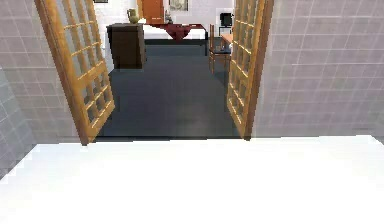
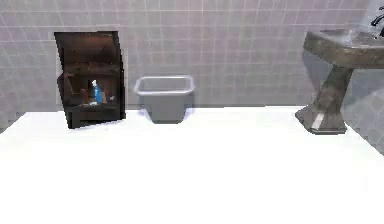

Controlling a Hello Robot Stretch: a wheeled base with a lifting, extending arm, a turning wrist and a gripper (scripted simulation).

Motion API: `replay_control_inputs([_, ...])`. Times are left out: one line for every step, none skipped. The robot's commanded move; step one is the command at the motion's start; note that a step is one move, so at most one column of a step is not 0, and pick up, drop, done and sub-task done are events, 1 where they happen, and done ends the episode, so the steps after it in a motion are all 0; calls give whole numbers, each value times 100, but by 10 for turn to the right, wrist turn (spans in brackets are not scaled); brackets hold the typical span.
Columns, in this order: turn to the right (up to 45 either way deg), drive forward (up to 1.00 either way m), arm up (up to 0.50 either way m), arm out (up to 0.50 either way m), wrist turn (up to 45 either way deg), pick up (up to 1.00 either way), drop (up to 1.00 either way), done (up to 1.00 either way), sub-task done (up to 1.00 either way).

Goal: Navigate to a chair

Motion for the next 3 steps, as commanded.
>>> replay_control_inputs([0, 100, 0, 0, 0, 0, 0, 0, 0])
replay_control_inputs([0, 100, 0, 0, 0, 0, 0, 0, 0])
replay_control_inputs([-30, 0, 0, 0, 0, 0, 0, 0, 0])
